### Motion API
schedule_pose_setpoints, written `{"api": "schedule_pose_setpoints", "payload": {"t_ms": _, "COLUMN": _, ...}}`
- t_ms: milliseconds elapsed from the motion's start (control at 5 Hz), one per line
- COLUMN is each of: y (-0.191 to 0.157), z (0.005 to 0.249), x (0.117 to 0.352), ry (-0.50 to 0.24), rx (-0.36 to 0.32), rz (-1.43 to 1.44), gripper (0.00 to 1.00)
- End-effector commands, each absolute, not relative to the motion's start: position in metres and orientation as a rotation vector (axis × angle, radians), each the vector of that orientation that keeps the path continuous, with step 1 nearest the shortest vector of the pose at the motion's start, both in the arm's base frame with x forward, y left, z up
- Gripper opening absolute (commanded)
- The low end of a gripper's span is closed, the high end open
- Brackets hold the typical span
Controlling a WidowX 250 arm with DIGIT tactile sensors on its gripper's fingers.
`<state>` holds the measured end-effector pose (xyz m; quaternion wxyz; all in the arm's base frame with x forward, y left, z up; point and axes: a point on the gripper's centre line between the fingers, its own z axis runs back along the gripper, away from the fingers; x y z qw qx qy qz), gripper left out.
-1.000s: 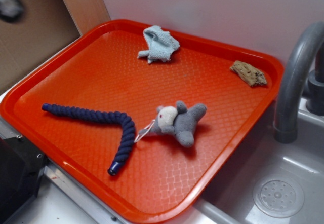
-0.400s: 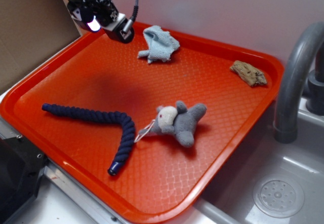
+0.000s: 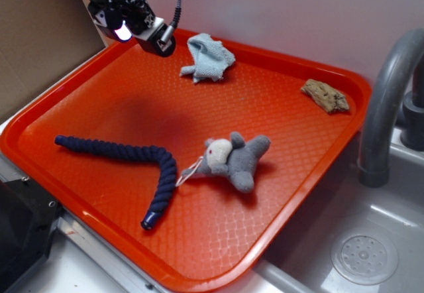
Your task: Grab the blue cloth.
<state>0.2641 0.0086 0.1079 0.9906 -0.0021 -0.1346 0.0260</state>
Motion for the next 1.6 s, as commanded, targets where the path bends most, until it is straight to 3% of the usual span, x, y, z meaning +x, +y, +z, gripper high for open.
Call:
{"api": "schedule_pose_setpoints", "payload": {"t_ms": 0, "y": -0.006, "z": 0.029, "x": 0.326, "ry": -0.266, "rx": 0.106, "rz": 0.021, "gripper": 1.0}}
{"api": "schedule_pose_setpoints", "payload": {"t_ms": 200, "y": 0.001, "z": 0.012, "x": 0.335, "ry": -0.25, "rx": 0.15, "rz": 0.062, "gripper": 1.0}}
{"api": "schedule_pose_setpoints", "payload": {"t_ms": 400, "y": 0.005, "z": 0.02, "x": 0.338, "ry": -0.272, "rx": 0.133, "rz": 0.075, "gripper": 0.0}}
{"api": "schedule_pose_setpoints", "payload": {"t_ms": 800, "y": 0.018, "z": 0.052, "x": 0.333, "ry": -0.314, "rx": 0.108, "rz": 0.126, "gripper": 0.0}}
{"api": "schedule_pose_setpoints", "payload": {"t_ms": 1000, "y": 0.023, "z": 0.082, "x": 0.305, "ry": -0.275, "rx": 0.073, "rz": 0.137, "gripper": 0.0}}
{"api": "schedule_pose_setpoints", "payload": {"t_ms": 1200, "y": 0.021, "z": 0.133, "x": 0.264, "ry": -0.174, "rx": 0.042, "rz": 0.143, "gripper": 0.0}}
{"api": "schedule_pose_setpoints", "payload": {"t_ms": 1400, "y": 0.014, "z": 0.181, "x": 0.239, "ry": -0.121, "rx": -0.007, "rz": 0.245, "gripper": 0.0}}
